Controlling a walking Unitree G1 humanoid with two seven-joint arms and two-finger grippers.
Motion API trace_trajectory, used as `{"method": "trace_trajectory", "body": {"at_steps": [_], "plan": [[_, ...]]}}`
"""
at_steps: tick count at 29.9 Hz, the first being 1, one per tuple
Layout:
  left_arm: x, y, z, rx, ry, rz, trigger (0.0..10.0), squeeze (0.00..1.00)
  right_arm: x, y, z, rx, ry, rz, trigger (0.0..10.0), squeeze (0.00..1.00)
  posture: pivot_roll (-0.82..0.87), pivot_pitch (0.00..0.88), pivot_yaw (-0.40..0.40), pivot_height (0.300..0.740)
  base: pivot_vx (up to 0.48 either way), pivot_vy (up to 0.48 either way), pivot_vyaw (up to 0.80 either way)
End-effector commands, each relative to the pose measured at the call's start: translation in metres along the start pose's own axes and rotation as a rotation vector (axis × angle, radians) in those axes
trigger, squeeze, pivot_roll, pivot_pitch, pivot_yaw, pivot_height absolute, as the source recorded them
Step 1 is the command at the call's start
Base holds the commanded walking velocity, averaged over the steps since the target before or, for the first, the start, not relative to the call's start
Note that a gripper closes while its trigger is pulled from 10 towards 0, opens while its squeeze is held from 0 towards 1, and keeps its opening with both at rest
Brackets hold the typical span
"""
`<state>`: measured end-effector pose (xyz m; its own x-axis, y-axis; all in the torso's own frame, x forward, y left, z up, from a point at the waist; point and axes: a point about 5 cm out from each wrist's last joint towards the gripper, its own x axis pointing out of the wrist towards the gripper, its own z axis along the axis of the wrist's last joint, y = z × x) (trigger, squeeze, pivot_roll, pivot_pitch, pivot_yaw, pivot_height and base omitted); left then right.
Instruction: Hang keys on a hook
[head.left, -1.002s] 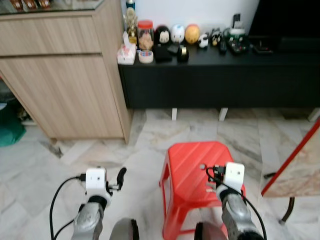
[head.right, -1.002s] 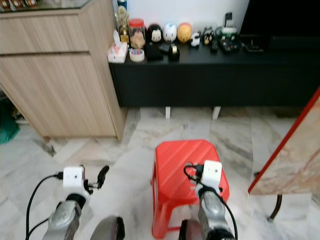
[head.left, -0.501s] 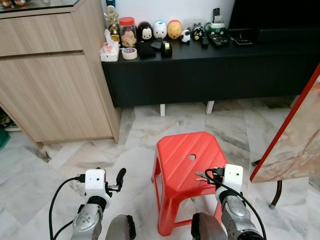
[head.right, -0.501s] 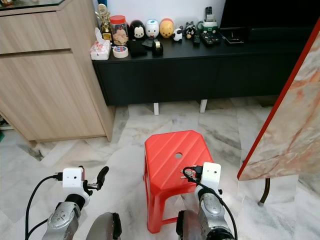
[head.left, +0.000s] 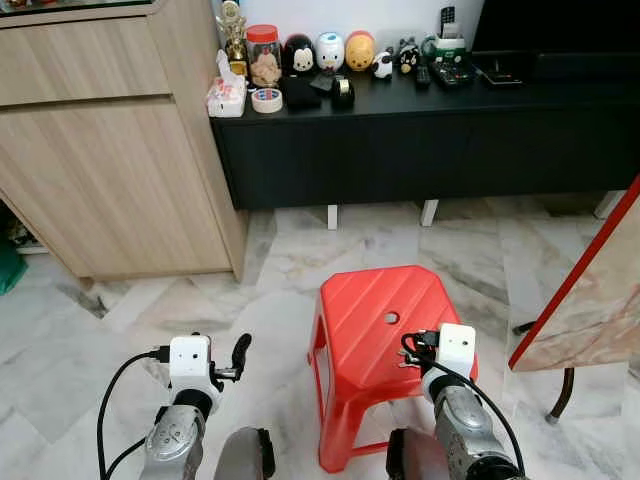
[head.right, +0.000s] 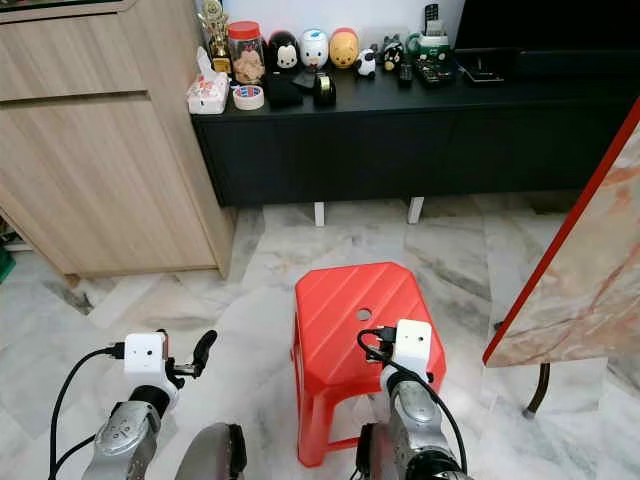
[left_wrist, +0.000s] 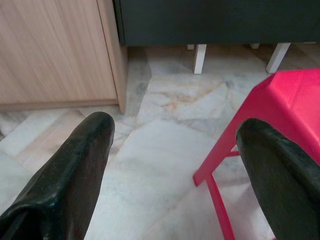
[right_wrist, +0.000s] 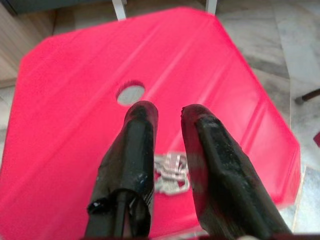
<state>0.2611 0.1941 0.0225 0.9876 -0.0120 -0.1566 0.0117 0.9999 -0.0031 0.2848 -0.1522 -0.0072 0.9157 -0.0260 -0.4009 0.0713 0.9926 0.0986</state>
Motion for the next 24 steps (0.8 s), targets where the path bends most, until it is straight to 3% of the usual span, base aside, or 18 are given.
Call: {"method": "trace_trajectory", "body": {"at_steps": [1,12,24], "plan": [[-0.0007,0.003,-0.0017,-0.005,0.017,0.009,10.0,0.0,-0.0004,0.0014,-0.0016,-0.01,0.008,0.01,10.0,0.0,0.06,0.057,0.006,0.597,0.274,0.0,0.0],[-0.0012,0.0034,-0.0023,-0.006,0.017,0.011,10.0,0.0,-0.0007,0.0017,-0.0024,-0.01,0.012,0.018,10.0,0.0,0.06,0.056,0.006,0.597,0.285,0.0,0.0],[-0.0026,0.0031,-0.0046,-0.004,0.026,0.005,10.0,0.0,-0.0021,0.0006,-0.0059,-0.011,0.023,0.011,10.0,0.0,0.06,0.058,0.007,0.597,0.0,0.0,0.0]]}}
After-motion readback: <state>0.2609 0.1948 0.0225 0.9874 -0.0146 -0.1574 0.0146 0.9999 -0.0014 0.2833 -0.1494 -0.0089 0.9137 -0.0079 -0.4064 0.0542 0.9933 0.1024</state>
